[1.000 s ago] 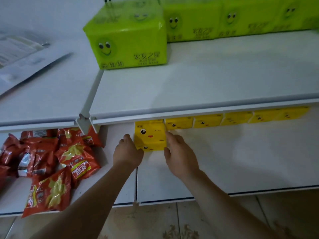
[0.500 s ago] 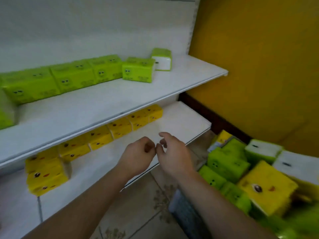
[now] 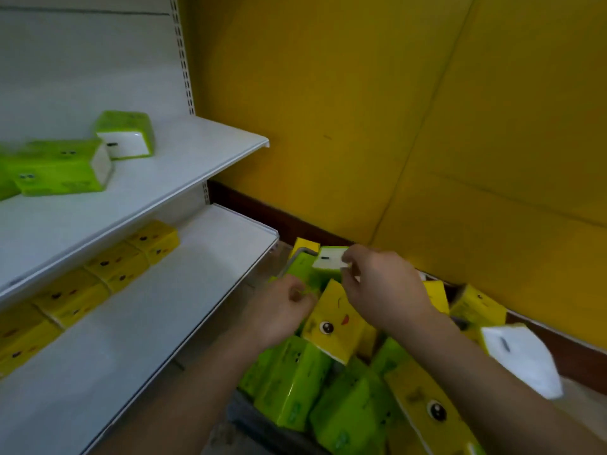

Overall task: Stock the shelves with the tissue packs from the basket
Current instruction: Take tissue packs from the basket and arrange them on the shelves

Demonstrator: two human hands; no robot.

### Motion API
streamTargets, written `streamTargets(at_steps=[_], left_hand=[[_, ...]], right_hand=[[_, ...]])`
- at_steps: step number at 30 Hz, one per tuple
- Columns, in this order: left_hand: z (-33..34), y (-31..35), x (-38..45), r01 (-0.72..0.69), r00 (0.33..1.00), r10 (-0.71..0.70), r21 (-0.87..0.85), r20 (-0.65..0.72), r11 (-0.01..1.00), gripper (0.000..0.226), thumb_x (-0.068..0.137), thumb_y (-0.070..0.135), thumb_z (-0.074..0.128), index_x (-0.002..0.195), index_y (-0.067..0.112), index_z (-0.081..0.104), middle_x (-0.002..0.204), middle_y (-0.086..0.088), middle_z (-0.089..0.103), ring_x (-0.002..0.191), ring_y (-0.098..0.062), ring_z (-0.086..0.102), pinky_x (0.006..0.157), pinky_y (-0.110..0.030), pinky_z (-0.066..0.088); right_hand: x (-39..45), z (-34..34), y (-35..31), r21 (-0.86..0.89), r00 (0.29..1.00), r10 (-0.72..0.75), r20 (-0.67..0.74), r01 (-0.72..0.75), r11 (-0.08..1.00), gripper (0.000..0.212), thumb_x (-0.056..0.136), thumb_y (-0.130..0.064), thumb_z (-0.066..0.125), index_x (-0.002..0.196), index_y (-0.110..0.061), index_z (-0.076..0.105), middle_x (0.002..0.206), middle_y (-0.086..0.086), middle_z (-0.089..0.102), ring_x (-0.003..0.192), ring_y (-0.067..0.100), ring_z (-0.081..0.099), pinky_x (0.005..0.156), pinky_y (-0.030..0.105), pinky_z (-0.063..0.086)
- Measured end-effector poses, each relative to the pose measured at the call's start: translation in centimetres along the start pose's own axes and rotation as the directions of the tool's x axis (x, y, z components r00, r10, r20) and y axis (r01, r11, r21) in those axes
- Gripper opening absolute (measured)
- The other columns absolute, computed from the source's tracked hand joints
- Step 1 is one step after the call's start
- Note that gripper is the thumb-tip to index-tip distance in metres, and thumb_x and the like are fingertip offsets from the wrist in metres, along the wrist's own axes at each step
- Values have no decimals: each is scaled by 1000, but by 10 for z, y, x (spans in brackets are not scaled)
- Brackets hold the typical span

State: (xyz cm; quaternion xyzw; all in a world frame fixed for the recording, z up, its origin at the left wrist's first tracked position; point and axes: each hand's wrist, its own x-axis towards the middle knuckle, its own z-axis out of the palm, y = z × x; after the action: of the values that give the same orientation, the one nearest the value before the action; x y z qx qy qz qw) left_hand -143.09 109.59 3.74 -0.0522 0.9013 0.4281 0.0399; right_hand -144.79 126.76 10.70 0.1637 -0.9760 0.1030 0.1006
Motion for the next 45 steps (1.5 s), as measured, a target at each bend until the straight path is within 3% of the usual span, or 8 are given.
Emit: streamTargets(at_steps=[4,10,17,22,32,37,41,45], left_hand=[[24,11,0,21,988,-69,319,140,948,35,92,50,54,97,16,60,102,-7,65,105,-29,60,75,-32,44],[47,10,-4,-20,985,-55,428,162,904,45,92,56,48,109,16,60,114,-10,65,107,-32,60,81,-36,48],[48,5,-5,50,995,-75,305,70,951,48,89,62,50,91,16,62,99,-6,67,96,-29,63,76,-36,50],[30,13,-11,62,998,-63,-42,-27,997,35,90,50,58,85,15,54,81,1,58,76,-18,56,66,-36,43],[-46,-8,-34,120,993,-74,-664,97,738,18,95,22,62,111,26,54,121,2,60,104,-24,63,74,-41,57],[-101,-43,-68,-3,994,-54,-529,-92,849,32,92,17,67,120,29,57,121,7,62,102,-19,67,75,-40,60],[-146,-96,-110,86,970,-191,-519,-151,850,28,91,16,68,117,24,62,112,4,69,98,-18,69,76,-40,61],[-169,-160,-155,167,836,-425,-577,-347,799,22,90,23,70,110,21,62,110,-5,67,98,-22,68,75,-37,62]], right_hand=[[-30,-1,22,-186,950,212,228,-171,968,24,94,-40,48,92,-19,59,94,5,67,92,27,63,60,29,37],[-36,29,18,-52,879,319,354,-322,945,34,90,-43,56,108,-14,53,117,11,63,111,31,60,83,35,48],[-40,31,11,103,889,363,280,-404,909,50,88,-44,61,124,-14,44,117,12,65,111,33,61,81,38,50],[-44,17,3,189,942,318,112,-334,923,60,88,-49,60,134,-20,35,99,8,70,100,31,65,71,37,48],[-19,-7,-39,440,977,193,96,-215,872,62,88,-41,66,141,-21,39,75,-12,58,83,22,60,67,30,39],[4,5,-85,611,976,83,202,-191,768,32,85,-45,68,107,-23,60,87,-2,62,86,23,59,71,31,41],[16,49,-147,663,904,-112,412,-213,717,46,70,-56,73,94,-22,55,91,1,64,88,23,64,81,43,53],[9,100,-223,712,841,-260,474,-193,676,25,83,-38,71,99,-24,56,95,-6,63,84,15,65,82,43,56]])
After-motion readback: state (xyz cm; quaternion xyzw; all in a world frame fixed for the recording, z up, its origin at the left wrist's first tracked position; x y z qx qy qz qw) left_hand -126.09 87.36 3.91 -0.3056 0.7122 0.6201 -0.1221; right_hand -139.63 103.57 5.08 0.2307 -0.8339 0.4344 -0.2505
